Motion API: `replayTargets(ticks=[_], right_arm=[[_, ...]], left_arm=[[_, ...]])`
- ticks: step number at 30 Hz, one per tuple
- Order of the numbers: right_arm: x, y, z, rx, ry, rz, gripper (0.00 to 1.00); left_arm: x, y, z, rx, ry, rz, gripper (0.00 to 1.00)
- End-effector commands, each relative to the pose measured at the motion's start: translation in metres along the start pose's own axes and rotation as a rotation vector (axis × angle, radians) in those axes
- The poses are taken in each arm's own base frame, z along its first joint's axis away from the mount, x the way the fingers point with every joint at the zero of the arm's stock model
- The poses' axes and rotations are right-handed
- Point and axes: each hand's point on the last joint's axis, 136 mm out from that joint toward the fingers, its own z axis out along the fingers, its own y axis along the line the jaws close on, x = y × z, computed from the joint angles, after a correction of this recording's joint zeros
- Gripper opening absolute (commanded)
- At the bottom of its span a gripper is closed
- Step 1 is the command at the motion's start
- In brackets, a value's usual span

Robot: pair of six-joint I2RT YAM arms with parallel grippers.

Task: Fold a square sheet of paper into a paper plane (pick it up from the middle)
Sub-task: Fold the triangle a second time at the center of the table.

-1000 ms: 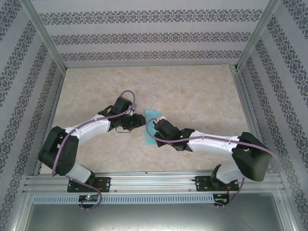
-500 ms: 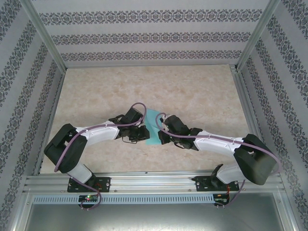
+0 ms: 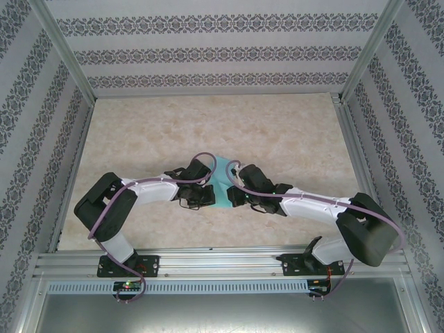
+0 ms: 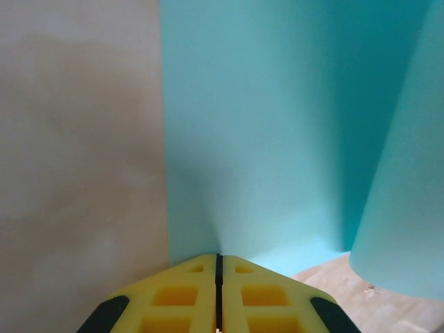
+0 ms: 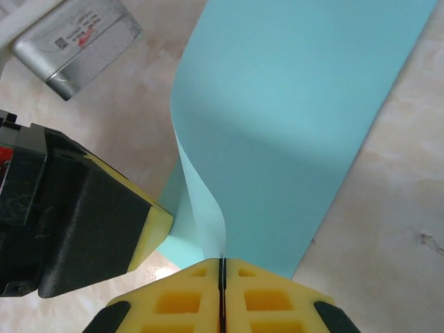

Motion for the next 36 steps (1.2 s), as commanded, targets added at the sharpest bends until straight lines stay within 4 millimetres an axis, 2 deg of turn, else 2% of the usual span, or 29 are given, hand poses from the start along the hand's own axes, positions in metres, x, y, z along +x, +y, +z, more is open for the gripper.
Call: replayTargets(ticks=[1,9,17,36], right_arm=[[0.003,0.007,0.004,-0.078,0.028,0.038,0.09],[-0.003,0.011,0.014,-0.150,0.055,0.089,0.10],[-0.002,-0.002,0.027,-0.131,0.096,0.113,0.11],[-0.002,-0.020,0.040,-0.035,0.157,0.073,0.13]], left_arm=[[0.003,0.031,-0.009,-0.166,-0.020,0.041,0.10],[-0.005,0.023,-0.012,-0.149,-0.033,0.075,0.11],[-0.006,0.024,-0.012,-0.162,-0.031,0.093,0.11],[-0.002,0.026,-0.008,-0.166,-0.013,0.099,0.11]])
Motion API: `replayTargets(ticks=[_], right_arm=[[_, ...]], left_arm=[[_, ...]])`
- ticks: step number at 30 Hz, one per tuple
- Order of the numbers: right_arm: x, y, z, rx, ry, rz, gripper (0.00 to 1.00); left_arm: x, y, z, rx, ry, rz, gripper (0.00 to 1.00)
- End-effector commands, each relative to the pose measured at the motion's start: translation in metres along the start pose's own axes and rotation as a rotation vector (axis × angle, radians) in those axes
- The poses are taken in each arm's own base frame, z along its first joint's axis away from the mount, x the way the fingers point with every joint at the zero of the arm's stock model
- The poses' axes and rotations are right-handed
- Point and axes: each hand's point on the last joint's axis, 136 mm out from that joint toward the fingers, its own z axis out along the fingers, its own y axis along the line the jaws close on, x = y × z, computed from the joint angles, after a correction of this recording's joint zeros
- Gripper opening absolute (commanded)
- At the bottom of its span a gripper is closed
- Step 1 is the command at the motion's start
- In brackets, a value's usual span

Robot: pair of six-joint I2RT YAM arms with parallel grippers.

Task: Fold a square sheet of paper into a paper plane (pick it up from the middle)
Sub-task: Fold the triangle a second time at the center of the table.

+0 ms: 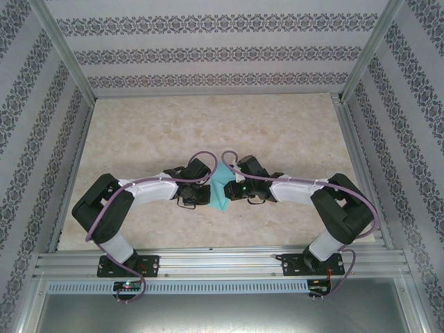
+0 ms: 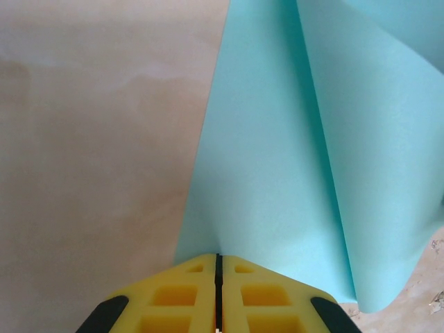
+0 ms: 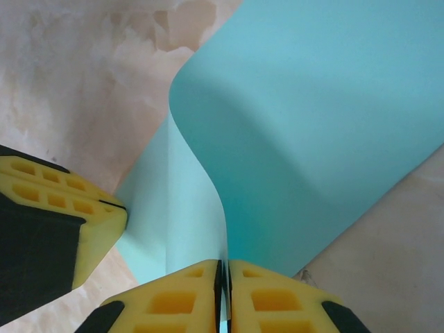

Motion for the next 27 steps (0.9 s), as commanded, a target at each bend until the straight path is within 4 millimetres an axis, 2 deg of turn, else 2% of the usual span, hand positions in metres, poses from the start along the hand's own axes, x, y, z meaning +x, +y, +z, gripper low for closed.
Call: replayTargets(ticks=[1,27], right_arm=[[-0.006,-0.006,0.002,0.038,0.005,-0.018,0.13],[-0.007,-0.020,0.012,0.102,0.031,-0.019,0.13]], left_arm=[[0.005,0.009,0.001,-0.050,0.028,0.016,0.11],[0.005,0.009,0.000,-0.055,0.030,0.018,0.11]])
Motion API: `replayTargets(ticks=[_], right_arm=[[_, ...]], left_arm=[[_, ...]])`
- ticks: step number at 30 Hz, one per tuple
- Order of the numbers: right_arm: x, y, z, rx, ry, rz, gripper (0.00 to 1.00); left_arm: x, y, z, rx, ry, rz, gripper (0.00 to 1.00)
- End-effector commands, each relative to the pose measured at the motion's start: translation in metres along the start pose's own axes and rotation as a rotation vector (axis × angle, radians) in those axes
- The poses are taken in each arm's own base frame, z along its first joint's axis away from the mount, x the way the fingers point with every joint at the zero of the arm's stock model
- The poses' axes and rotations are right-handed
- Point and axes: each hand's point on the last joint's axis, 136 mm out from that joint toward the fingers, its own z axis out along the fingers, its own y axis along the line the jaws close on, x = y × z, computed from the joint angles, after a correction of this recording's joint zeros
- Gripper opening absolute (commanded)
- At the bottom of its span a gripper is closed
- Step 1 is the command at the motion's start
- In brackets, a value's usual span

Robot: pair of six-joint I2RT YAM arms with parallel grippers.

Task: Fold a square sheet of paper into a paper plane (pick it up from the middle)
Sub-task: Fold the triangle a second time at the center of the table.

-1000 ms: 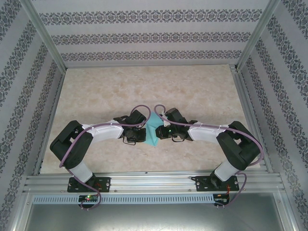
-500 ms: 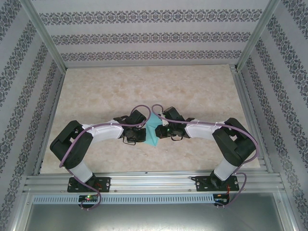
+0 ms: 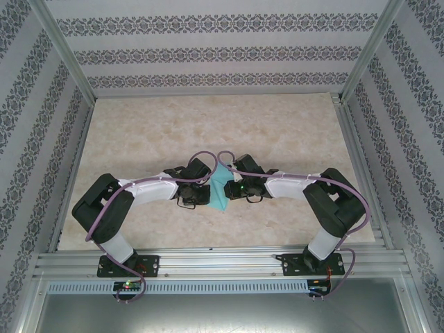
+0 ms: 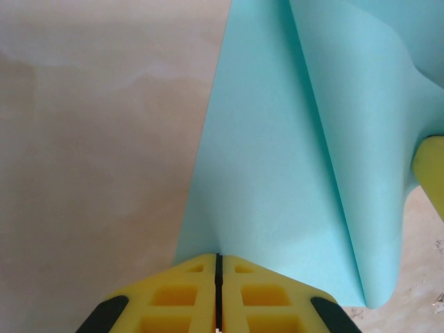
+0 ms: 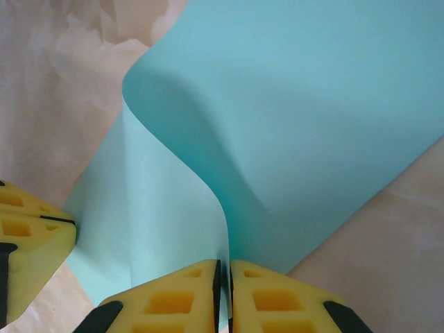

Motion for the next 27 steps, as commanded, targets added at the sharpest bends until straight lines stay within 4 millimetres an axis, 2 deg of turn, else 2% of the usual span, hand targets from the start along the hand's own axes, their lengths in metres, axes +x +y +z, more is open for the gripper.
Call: replayTargets(ticks=[1,27], right_arm=[[-0.0068,-0.0054,0.0008,0.024,-0.010,-0.009,0.13],[-0.0063,-0.0090,0.0057,0.037,0.012,-0.008,0.14]], left_arm=[[0.0045,0.0080,0.0010,-0.046,0.027,0.015,0.11],[0.0050,0.0071,0.0017,-0.045,0.033,0.018,0.11]])
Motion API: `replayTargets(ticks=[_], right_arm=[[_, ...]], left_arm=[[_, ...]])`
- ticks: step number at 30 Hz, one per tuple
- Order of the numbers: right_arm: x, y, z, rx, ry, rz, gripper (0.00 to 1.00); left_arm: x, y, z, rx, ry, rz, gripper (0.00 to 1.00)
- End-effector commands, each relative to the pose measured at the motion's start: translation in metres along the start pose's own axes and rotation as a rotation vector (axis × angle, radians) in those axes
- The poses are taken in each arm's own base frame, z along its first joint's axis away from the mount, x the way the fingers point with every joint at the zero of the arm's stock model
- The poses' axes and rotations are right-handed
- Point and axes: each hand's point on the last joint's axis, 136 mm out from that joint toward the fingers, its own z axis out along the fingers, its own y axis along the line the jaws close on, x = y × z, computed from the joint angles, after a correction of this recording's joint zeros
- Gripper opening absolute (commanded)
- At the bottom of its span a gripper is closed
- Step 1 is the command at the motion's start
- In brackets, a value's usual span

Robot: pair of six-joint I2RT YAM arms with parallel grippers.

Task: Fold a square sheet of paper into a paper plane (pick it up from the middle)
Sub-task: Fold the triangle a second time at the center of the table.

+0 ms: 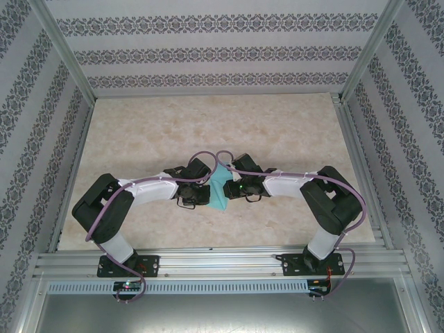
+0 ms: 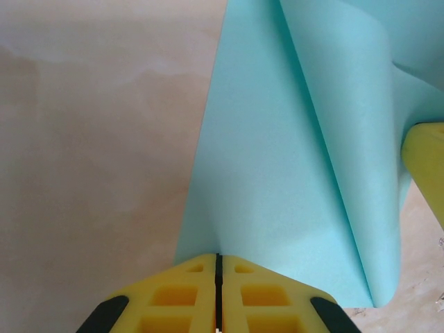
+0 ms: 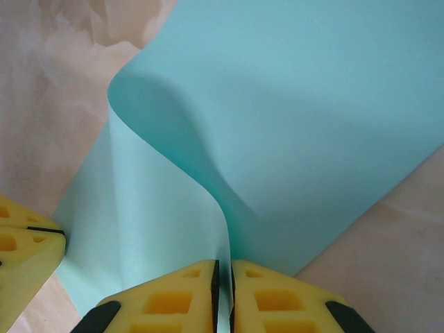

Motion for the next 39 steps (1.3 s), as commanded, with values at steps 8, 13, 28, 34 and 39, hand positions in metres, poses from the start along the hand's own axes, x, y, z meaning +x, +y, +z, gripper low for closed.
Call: replayTargets(ticks=[8,13,28,34,39], right_arm=[[-0.002,-0.011,0.000,0.046,0.005,0.002,0.14],[0.001,-0.015,0.004,0.058,0.017,0.009,0.14],[-0.004,-0.009,-0.004,0.040,-0.006,0.009,0.14],[-0.001,-0.012,0.000,0.048,0.008,0.017,0.14],[-0.001,-0.013,0.002,0.051,0.007,0.016,0.14]], left_arm=[[0.004,0.007,0.002,-0.042,0.029,0.016,0.11],[0.004,0.006,0.002,-0.040,0.028,0.017,0.11],[0.005,0.006,0.003,-0.036,0.031,0.014,0.11],[0.004,0.006,0.002,-0.035,0.029,0.014,0.11],[0.004,0.005,0.003,-0.032,0.029,0.015,0.11]])
